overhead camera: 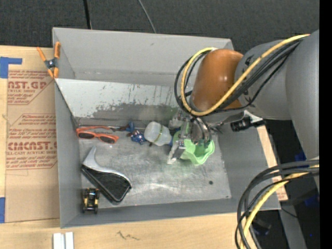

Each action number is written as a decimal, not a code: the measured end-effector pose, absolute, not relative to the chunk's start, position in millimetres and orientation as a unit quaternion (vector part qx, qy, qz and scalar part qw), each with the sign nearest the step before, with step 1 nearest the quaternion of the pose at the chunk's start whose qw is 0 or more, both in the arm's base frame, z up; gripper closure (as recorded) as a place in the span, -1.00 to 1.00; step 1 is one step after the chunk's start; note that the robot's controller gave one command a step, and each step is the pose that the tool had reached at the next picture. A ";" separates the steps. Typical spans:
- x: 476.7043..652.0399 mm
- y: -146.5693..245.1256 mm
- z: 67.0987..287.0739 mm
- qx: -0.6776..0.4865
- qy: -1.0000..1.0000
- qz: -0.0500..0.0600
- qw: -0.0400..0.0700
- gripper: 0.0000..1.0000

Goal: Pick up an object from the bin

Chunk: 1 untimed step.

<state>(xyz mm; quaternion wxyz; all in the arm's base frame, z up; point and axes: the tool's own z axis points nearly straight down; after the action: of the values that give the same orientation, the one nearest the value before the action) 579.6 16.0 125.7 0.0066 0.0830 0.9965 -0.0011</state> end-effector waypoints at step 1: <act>579.0 -5.1 79.9 0.084 0.996 0.002 -0.005 1.00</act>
Offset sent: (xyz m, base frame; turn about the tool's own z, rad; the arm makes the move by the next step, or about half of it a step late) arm 0.0000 0.0000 0.0000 0.0000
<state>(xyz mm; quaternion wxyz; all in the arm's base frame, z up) 579.0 -5.1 79.9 -0.0055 0.0843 0.9964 0.0023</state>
